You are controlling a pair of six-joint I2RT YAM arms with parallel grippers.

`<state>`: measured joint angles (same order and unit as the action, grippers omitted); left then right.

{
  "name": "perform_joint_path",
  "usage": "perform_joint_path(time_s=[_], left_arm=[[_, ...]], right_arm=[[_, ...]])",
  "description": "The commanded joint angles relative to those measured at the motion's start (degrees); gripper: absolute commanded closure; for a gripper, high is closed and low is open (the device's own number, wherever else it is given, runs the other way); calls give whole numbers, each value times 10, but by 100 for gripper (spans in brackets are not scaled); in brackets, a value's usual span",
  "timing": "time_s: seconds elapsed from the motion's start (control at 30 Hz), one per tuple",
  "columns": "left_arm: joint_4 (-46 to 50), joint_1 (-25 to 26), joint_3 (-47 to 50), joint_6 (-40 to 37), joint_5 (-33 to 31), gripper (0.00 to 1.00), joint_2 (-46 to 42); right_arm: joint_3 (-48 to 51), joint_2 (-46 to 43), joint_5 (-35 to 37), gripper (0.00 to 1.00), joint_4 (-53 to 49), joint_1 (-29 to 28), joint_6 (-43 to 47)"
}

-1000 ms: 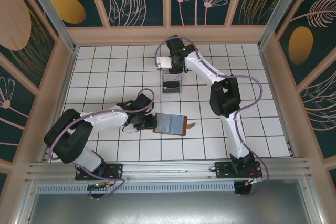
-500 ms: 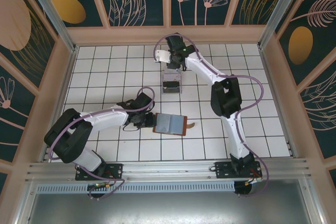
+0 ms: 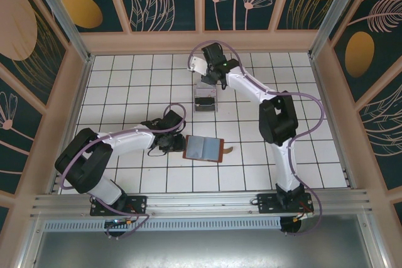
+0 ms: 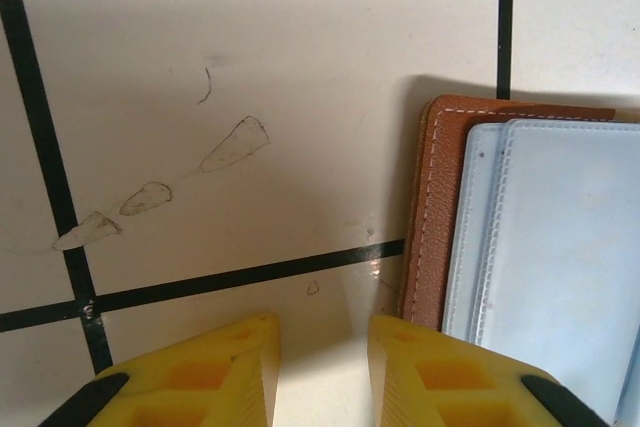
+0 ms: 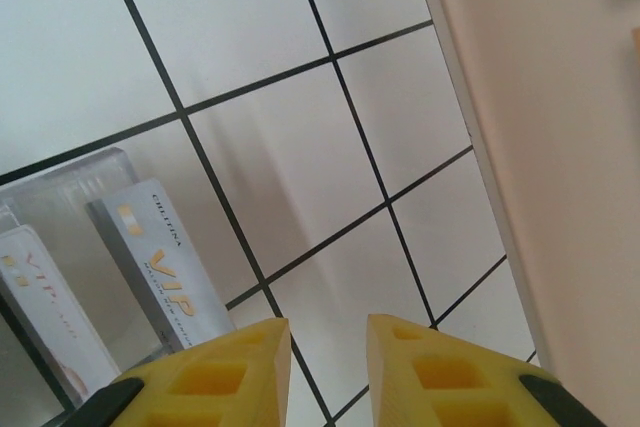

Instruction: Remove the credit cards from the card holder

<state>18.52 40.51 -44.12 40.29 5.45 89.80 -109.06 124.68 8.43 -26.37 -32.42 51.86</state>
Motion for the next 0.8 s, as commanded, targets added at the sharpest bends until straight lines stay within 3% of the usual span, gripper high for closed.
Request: perform_joint_path(time_s=[0.0, 0.4, 0.77], left_arm=[[20, 2, -10, -11, -9, 69, 7], [34, 2, -10, -9, -10, 69, 13], [28, 2, 0, -18, 22, 73, 19]], right_arm=[[-9, 31, 24, 73, 20, 2, -14], [-46, 67, 12, 73, 22, 3, -20], [-16, -32, -16, 74, 22, -12, -78]])
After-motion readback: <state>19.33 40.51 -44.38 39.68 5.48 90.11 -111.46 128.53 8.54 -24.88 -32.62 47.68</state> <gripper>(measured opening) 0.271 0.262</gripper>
